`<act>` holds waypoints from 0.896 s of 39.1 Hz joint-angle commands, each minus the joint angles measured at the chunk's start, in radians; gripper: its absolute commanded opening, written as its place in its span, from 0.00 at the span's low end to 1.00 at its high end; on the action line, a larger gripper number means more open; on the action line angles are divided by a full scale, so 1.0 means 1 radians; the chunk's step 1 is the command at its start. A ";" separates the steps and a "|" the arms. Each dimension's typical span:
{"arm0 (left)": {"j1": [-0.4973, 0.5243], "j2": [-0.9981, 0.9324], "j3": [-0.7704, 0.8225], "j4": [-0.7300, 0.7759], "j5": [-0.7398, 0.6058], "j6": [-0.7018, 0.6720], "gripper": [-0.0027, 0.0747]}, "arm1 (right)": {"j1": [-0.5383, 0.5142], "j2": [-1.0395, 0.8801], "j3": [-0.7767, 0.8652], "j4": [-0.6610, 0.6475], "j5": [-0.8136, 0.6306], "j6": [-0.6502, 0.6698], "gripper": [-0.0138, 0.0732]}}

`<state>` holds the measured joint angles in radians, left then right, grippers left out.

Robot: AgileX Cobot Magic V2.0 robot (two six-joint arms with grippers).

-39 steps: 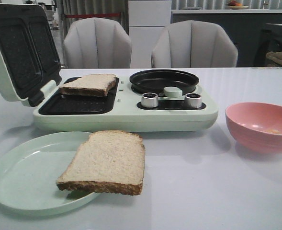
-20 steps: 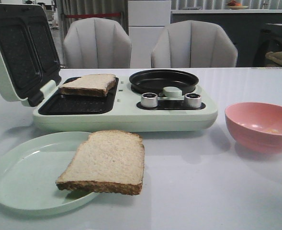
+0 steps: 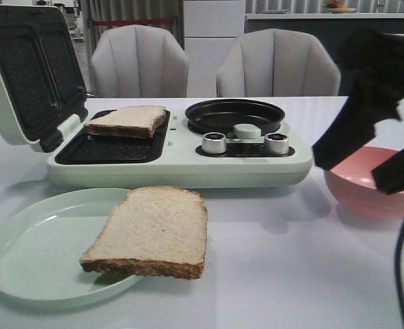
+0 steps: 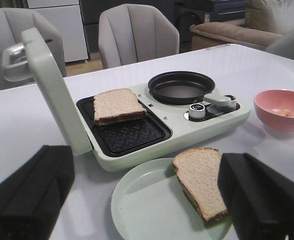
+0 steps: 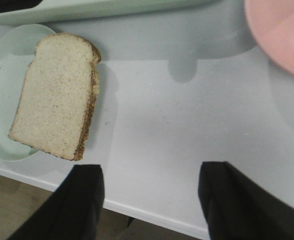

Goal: Make breakfast with bread and shrimp
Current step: 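Reach the right gripper to the remaining bread slice and grasp it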

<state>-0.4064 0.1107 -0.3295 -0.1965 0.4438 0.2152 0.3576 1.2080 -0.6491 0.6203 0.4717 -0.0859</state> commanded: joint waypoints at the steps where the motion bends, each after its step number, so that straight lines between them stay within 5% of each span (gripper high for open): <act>1: 0.000 0.009 -0.026 -0.017 -0.081 -0.003 0.86 | 0.018 0.073 -0.051 0.160 -0.066 -0.115 0.74; 20: 0.000 0.009 -0.026 -0.017 -0.081 -0.003 0.86 | 0.026 0.450 -0.171 1.092 0.073 -0.994 0.74; 29: 0.000 0.009 -0.026 -0.017 -0.081 -0.003 0.86 | 0.026 0.605 -0.229 1.173 0.150 -1.052 0.74; 35: 0.000 0.009 -0.026 -0.017 -0.081 -0.003 0.86 | 0.026 0.664 -0.265 1.175 0.216 -1.052 0.62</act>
<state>-0.4064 0.1107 -0.3295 -0.1965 0.4438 0.2152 0.3824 1.8927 -0.8707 1.7608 0.5865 -1.1187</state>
